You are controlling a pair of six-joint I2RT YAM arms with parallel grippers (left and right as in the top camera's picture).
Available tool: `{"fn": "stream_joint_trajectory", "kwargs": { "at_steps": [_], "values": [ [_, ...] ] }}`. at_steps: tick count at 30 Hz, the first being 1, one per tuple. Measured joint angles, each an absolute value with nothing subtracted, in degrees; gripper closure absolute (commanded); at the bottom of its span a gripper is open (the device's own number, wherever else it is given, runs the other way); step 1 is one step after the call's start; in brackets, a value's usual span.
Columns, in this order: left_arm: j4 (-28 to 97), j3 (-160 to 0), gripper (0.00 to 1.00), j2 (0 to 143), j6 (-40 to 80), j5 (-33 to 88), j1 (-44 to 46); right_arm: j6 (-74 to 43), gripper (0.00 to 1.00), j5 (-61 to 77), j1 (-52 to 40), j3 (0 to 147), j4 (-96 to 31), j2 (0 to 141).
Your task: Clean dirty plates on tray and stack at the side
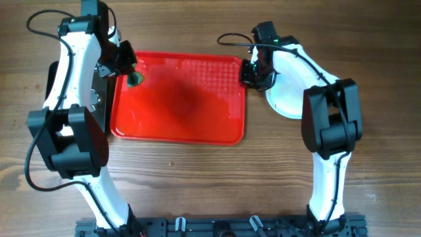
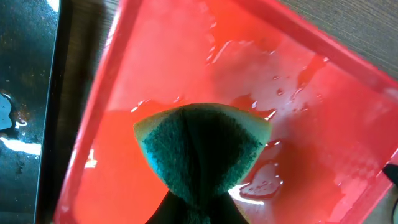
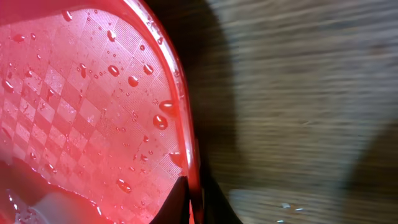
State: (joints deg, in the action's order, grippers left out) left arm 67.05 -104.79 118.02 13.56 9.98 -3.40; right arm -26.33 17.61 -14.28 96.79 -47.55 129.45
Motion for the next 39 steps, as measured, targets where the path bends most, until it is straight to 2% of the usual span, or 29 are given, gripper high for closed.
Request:
{"fn": "stream_joint_trajectory", "kwargs": {
  "at_steps": [17,18,19,20,28,33,36,37,38,39],
  "values": [
    [67.0,-104.8,0.94,118.0,13.6,10.0,-3.4,-13.5,0.96,18.0,-12.8,99.2,-47.1,130.3],
    [67.0,-104.8,0.96,118.0,13.6,10.0,-3.4,-12.6,0.68,18.0,-12.8,99.2,-47.1,130.3],
    [67.0,-104.8,0.96,118.0,13.6,10.0,-3.4,-12.1,0.49,18.0,-12.8,99.5,-47.2,130.3],
    [67.0,-104.8,0.96,118.0,13.6,10.0,-3.4,-11.2,0.44,17.7,-12.8,99.9,-47.4,130.3],
    [70.4,-104.7,0.96,116.7,11.9,9.9,-3.4,-8.3,0.25,16.9,-12.7,113.3,-61.5,128.5],
    [79.5,-104.7,0.93,107.4,11.4,0.6,-4.4,-7.4,0.24,16.8,-12.7,115.3,-66.2,118.3],
    [80.2,-104.6,0.92,106.7,13.3,-6.0,-8.4,-7.2,0.24,16.8,-12.7,115.8,-68.1,116.6],
    [78.7,-103.5,0.83,106.9,14.1,-7.1,-10.6,-7.2,0.24,16.9,-12.7,115.7,-68.5,116.6],
    [77.5,-102.2,0.5,107.3,14.3,-7.9,-12.5,-7.2,0.24,16.8,-12.7,115.7,-68.8,116.7],
    [76.6,-101.2,0.0,107.6,14.8,-8.2,-13.5,-7.2,0.24,16.9,-12.7,115.7,-69.0,116.7]
  ]
}}
